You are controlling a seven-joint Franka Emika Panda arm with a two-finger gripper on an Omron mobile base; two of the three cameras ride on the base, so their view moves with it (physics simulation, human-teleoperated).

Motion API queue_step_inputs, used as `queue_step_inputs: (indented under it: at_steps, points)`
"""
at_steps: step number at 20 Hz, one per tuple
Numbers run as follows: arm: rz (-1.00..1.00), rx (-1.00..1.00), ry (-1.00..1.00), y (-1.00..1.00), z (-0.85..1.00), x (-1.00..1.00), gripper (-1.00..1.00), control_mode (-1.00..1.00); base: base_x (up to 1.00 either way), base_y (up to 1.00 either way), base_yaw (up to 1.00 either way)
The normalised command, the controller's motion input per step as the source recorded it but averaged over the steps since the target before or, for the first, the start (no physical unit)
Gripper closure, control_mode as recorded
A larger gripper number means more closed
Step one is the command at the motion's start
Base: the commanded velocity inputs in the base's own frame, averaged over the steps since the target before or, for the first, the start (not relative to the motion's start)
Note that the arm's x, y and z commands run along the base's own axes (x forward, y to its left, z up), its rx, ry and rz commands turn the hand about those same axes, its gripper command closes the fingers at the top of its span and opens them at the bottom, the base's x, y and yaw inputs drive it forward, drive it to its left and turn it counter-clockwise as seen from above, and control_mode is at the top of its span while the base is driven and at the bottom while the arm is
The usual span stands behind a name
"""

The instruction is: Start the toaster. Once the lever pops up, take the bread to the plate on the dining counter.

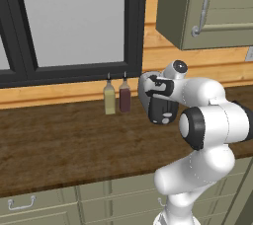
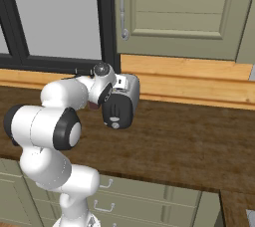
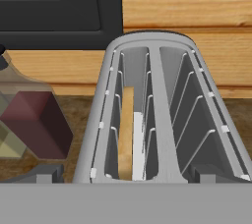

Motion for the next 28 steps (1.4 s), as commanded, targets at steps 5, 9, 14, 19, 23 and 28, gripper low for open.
queue_step_inputs:
  at_steps: [5,9,14,19,23,28]
  points:
    - [0.0,0.0,0.0,0.0,0.0,0.0,-1.0,-1.0,0.0,0.0,0.0]
    - [0.0,0.0,0.0,0.0,0.0,0.0,-1.0,-1.0,0.0,0.0,0.0]
    - [0.0,0.0,0.0,0.0,0.0,0.0,-1.0,-1.0,0.0,0.0,0.0]
    - [0.0,0.0,0.0,0.0,0.0,0.0,-1.0,-1.0,0.0,0.0,0.0]
    - [0.0,0.0,0.0,0.0,0.0,0.0,-1.0,-1.0,0.0,0.0,0.0]
    - [0.0,0.0,0.0,0.0,0.0,0.0,-1.0,-1.0,0.0,0.0,0.0]
